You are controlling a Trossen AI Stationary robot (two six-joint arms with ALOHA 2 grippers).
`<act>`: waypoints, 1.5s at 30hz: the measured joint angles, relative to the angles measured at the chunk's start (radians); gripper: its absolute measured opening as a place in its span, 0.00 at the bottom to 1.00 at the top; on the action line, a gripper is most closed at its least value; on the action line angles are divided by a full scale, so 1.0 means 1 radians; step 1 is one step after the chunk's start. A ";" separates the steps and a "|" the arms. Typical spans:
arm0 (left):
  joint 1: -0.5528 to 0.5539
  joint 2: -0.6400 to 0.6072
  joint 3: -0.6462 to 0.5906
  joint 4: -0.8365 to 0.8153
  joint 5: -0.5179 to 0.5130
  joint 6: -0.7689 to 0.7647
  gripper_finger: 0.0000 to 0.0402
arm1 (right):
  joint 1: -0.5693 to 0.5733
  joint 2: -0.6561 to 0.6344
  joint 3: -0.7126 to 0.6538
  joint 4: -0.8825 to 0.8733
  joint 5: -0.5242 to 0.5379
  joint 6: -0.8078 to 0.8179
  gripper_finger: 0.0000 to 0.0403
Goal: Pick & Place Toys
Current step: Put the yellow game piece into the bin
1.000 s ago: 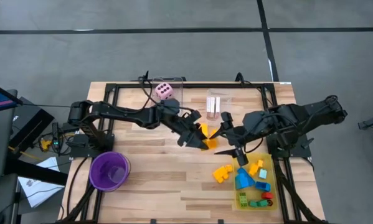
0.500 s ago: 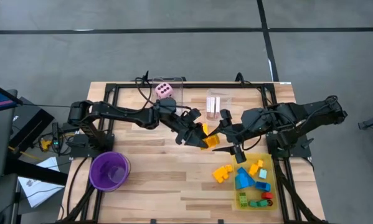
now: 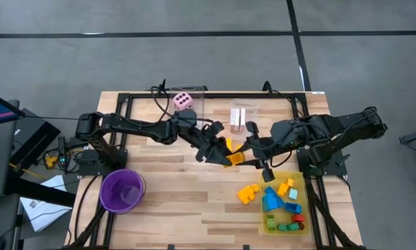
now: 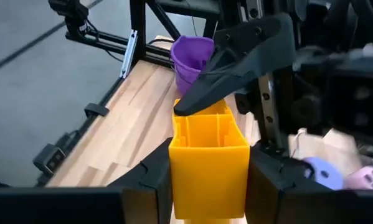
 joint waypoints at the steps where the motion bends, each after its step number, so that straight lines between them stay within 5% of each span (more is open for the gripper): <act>1: 0.000 -0.001 0.000 -0.004 -0.005 0.013 0.74 | 0.000 0.000 0.000 -0.002 0.000 0.020 0.32; 14: 0.057 -0.001 0.001 -0.204 -0.083 0.296 0.88 | 0.019 -0.002 -0.001 -0.341 0.000 0.345 0.32; 22: 0.104 0.000 0.001 -0.223 -0.086 0.317 0.87 | 0.095 -0.033 -0.058 -0.599 0.021 0.468 0.32; 34: 0.107 0.001 0.001 -0.254 -0.084 0.318 0.86 | 0.209 -0.216 -0.401 -0.545 -0.010 0.585 0.31; 45: 0.104 0.001 0.001 -0.255 -0.083 0.314 0.85 | 0.150 -0.036 -0.499 -0.397 -0.108 0.491 0.32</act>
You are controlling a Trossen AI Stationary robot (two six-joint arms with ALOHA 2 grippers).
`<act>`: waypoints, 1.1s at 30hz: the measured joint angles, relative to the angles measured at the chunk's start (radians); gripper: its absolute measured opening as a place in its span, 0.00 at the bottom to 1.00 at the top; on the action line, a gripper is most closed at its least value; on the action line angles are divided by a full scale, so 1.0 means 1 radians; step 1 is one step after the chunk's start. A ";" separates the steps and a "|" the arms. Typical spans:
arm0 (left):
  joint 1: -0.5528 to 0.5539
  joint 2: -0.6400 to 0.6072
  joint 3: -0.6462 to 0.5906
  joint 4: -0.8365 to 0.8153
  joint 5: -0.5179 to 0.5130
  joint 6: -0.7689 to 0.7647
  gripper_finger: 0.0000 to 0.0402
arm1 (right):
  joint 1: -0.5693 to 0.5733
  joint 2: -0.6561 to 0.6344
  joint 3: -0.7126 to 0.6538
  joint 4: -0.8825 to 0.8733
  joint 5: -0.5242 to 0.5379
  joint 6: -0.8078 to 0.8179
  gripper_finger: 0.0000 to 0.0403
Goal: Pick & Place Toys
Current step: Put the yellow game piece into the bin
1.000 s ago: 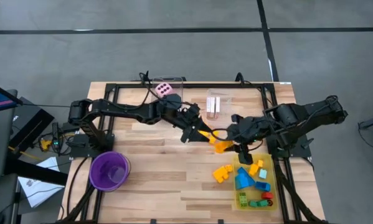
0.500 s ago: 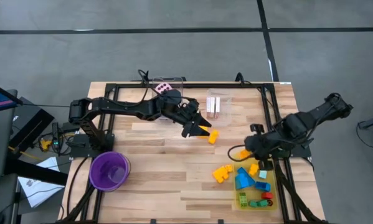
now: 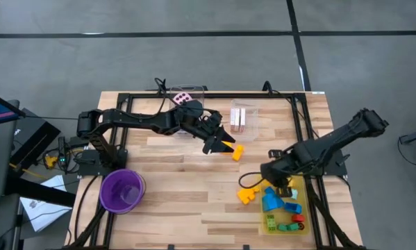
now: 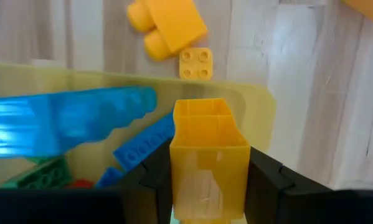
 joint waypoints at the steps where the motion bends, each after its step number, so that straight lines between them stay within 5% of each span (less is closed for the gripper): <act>1: 0.000 0.000 0.000 -0.001 0.000 0.000 0.85 | -0.003 0.016 0.000 0.008 0.000 -0.006 0.32; 16: -0.008 0.000 0.000 -0.002 0.001 -0.007 0.85 | -0.060 0.146 -0.007 0.041 -0.028 -0.049 0.32; 33: -0.019 0.000 0.000 -0.006 0.003 -0.006 0.85 | -0.103 0.147 -0.118 0.182 -0.077 -0.021 0.33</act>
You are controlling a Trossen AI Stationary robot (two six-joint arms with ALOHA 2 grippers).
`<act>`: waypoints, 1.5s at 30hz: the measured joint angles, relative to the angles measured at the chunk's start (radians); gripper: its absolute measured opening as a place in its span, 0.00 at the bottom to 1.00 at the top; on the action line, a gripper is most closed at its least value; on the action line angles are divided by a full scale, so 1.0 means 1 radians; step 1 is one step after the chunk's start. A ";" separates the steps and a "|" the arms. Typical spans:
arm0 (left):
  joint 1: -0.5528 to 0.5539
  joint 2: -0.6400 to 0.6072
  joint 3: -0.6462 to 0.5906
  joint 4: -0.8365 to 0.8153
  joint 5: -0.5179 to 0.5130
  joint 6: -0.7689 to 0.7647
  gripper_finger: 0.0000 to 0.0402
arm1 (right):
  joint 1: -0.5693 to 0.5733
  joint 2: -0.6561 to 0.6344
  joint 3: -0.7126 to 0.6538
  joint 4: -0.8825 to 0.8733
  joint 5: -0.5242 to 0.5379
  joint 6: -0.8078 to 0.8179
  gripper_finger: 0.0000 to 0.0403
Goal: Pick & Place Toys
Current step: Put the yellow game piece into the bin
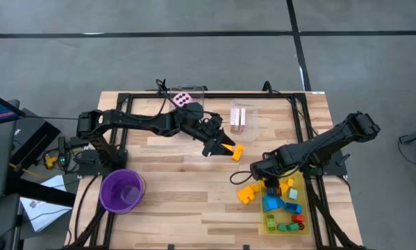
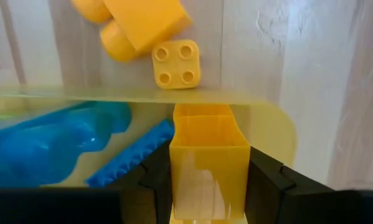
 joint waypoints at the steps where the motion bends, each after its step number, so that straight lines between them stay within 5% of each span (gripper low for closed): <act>1: 0.000 0.000 0.000 0.000 0.000 0.000 0.85 | -0.002 0.000 -0.007 0.005 0.000 -0.002 0.33; 16: 0.000 0.000 0.000 0.000 -0.003 -0.001 0.85 | -0.056 0.000 -0.027 0.021 0.002 -0.036 0.34; 32: 0.000 0.000 0.000 0.000 -0.003 -0.002 0.85 | -0.055 -0.001 -0.027 0.027 -0.002 -0.026 0.51; 45: 0.000 0.000 0.000 0.000 -0.002 -0.002 0.85 | -0.050 -0.175 -0.027 -0.009 -0.033 0.120 0.53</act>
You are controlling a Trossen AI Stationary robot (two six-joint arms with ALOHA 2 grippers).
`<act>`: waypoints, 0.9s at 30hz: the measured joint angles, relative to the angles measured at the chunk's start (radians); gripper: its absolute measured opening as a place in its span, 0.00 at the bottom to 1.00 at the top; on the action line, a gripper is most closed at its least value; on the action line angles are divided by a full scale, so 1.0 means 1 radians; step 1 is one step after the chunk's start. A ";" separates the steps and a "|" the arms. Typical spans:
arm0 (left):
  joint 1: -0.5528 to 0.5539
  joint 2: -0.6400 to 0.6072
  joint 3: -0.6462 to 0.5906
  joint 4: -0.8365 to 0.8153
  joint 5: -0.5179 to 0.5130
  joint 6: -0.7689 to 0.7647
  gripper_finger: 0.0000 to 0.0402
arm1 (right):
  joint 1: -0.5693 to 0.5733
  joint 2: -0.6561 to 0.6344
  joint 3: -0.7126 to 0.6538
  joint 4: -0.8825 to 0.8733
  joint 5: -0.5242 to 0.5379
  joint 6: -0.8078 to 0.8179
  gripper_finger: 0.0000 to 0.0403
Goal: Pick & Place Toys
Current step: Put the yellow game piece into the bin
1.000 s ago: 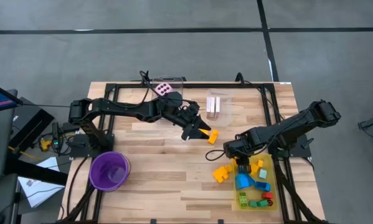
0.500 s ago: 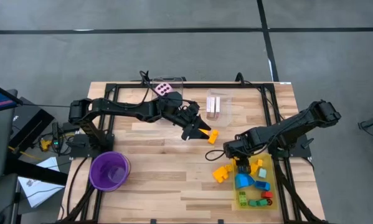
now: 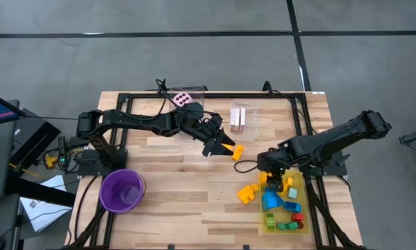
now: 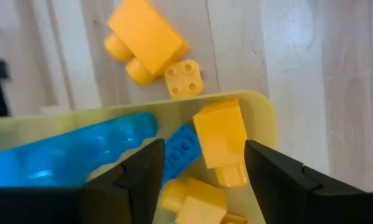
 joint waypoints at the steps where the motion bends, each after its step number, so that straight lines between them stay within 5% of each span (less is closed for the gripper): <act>1: 0.000 0.000 0.000 0.000 0.000 0.000 0.85 | 0.000 -0.020 0.000 0.001 0.001 0.017 0.53; 9: -0.002 0.000 0.000 0.000 0.000 0.000 0.85 | -0.011 -0.095 0.000 -0.071 0.189 0.175 0.42; 17: -0.008 0.000 0.000 0.000 0.001 0.000 0.85 | -0.080 -0.002 0.000 -0.091 0.218 0.161 0.04; 27: -0.017 0.000 0.000 0.001 0.000 -0.015 0.85 | -0.096 0.155 -0.001 -0.049 0.187 0.106 0.01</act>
